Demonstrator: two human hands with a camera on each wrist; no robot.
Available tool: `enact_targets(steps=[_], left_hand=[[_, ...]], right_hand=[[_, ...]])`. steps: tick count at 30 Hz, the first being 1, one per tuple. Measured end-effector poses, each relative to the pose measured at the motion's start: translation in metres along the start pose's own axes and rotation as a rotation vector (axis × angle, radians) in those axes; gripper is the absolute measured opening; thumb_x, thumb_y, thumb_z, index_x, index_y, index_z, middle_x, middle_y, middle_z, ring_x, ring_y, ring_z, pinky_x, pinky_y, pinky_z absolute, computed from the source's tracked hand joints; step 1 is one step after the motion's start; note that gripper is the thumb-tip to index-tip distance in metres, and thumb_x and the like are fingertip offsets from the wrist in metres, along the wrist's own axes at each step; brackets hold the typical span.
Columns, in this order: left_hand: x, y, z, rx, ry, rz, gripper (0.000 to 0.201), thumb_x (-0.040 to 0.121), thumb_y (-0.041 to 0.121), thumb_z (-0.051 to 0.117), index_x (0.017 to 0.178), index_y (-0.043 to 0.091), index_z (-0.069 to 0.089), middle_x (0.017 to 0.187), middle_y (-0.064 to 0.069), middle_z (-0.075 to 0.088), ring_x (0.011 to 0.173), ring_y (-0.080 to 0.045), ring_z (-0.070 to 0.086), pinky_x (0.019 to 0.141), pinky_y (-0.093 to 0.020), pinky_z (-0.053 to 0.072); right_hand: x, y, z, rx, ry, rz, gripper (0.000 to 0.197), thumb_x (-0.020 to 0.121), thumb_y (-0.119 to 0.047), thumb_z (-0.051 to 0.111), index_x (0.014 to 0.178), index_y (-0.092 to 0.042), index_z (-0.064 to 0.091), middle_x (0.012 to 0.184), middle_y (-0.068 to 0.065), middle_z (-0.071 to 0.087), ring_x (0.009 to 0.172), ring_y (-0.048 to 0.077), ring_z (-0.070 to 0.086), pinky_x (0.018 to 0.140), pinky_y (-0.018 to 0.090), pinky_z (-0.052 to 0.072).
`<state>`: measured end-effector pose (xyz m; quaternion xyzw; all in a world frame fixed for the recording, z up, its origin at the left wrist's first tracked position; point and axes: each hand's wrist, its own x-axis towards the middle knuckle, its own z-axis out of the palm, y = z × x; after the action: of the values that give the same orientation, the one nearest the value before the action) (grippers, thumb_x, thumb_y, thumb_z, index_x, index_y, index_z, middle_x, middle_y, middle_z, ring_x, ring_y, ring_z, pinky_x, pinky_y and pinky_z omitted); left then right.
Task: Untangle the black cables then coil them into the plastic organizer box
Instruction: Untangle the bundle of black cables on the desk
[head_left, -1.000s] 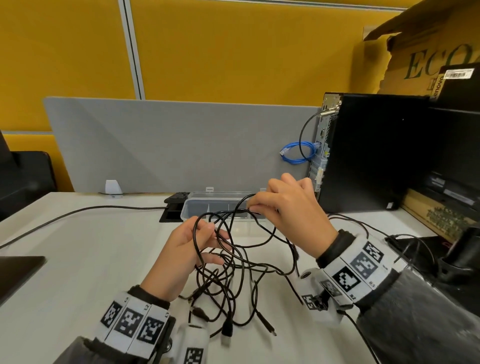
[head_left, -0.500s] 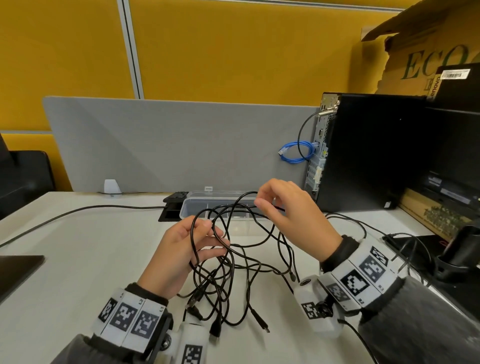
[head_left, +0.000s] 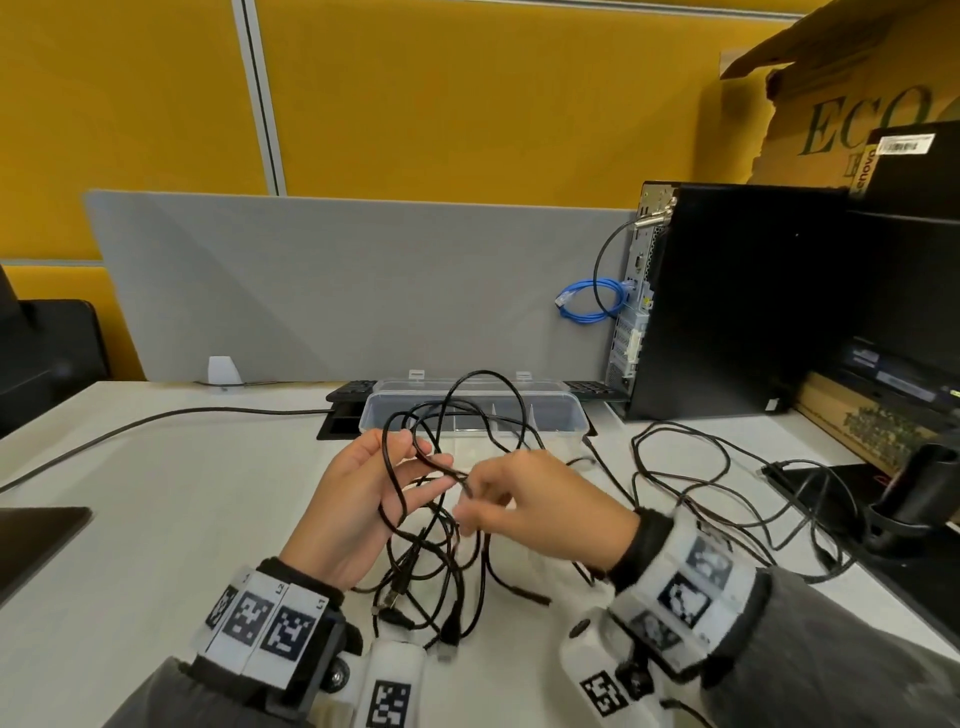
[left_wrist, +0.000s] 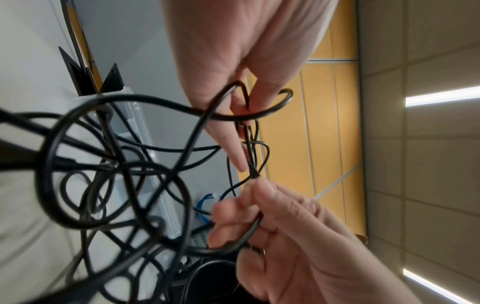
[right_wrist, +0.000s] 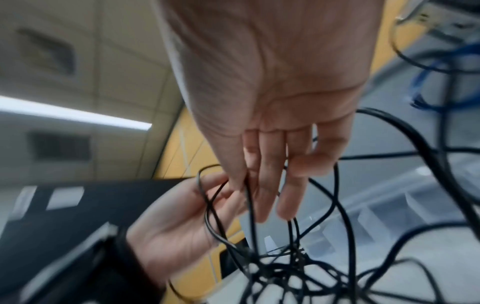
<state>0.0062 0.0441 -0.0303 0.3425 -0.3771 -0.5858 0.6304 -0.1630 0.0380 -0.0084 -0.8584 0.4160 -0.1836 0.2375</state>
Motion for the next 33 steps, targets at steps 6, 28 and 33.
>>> enact_targets(steps=[6,28,33], left_hand=[[0.001,0.025,-0.01,0.294,0.247,0.309,0.017,0.09,-0.002,0.047,0.09,0.013,0.054,0.096,-0.002,0.057,0.1,-0.022,0.056,0.081,-0.036,0.053],[0.011,0.015,0.02,1.227,-0.349,0.398,0.033,0.095,0.033,0.044,0.065,0.021,0.046,0.053,0.012,0.042,0.05,-0.003,0.038,0.051,-0.017,0.031],[0.012,0.02,0.016,1.228,-0.33,0.392,0.032,0.091,0.037,0.051,0.063,0.022,0.049,0.057,0.004,0.047,0.052,-0.005,0.045,0.053,-0.018,0.036]], right_hand=[[-0.002,0.013,-0.038,0.514,0.112,0.154,0.021,0.098,-0.015,0.044,0.095,-0.002,0.06,0.053,-0.004,0.038,0.047,0.01,0.042,0.039,0.016,0.032],[0.001,0.027,-0.035,-0.584,0.417,0.042,0.047,0.095,-0.044,0.039,0.139,-0.032,0.03,0.137,-0.005,0.037,0.13,0.014,0.029,0.108,0.043,0.022],[0.007,0.017,-0.033,-0.3,0.257,-0.105,0.022,0.1,-0.031,0.034,0.094,-0.02,0.052,0.071,-0.007,0.053,0.067,0.012,0.052,0.07,0.03,0.046]])
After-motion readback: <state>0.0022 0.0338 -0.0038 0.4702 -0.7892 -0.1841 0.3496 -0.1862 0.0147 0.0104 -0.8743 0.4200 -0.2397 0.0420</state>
